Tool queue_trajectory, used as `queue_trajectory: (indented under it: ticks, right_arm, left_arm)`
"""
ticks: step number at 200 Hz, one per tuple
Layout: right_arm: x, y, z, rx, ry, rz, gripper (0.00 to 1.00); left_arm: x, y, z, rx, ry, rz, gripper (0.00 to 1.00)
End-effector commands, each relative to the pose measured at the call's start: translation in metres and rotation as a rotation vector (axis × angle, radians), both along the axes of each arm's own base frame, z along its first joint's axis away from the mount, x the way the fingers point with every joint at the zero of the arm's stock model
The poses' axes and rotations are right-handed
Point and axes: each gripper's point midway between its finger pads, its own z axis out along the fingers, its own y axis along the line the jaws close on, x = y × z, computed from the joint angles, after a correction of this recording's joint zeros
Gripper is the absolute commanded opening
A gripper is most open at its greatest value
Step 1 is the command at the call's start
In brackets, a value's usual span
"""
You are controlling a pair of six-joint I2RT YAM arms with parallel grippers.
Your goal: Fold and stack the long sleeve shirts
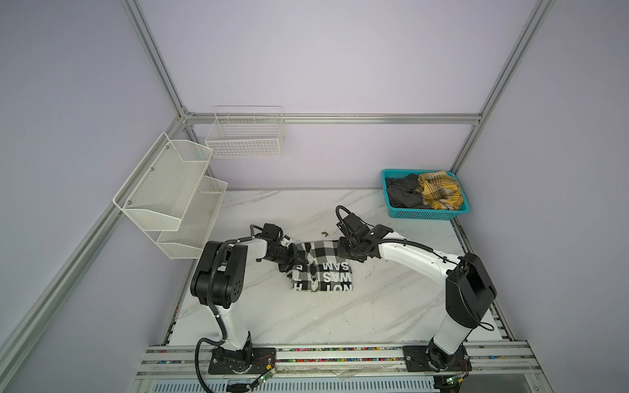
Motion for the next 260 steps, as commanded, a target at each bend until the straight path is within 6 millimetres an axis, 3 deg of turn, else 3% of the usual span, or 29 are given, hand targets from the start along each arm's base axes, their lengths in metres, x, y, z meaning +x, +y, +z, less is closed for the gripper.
queue_trajectory:
  ticks: [1,62,123,184,203,237,260]
  right_arm:
    - [0.005,0.004,-0.010,-0.026,0.002,0.039,0.20]
    - [-0.005,0.026,-0.047,0.023,0.081,0.117,0.20]
    - [-0.010,0.075,-0.079,0.061,0.124,0.183,0.20]
    - [-0.012,0.091,-0.082,0.101,0.127,0.157,0.20]
    - [-0.017,0.100,-0.085,0.115,0.130,0.169,0.20]
    - [-0.030,0.144,-0.086,0.201,0.142,0.241,0.21]
    - [-0.037,0.187,-0.082,0.314,0.150,0.306,0.24]
  left_arm:
    - [0.021,0.005,0.033,0.031,-0.102,0.015,0.02]
    - [0.020,0.019,0.048,0.131,-0.127,-0.008,0.00]
    - [0.028,0.036,0.080,0.187,-0.187,-0.031,0.00]
    - [0.020,0.048,0.092,0.192,-0.178,-0.035,0.00]
    - [0.017,0.054,0.105,0.203,-0.198,-0.031,0.00]
    - [0.004,0.086,0.134,0.394,-0.207,0.027,0.00]
    - [-0.013,0.126,0.159,0.640,-0.189,0.085,0.00]
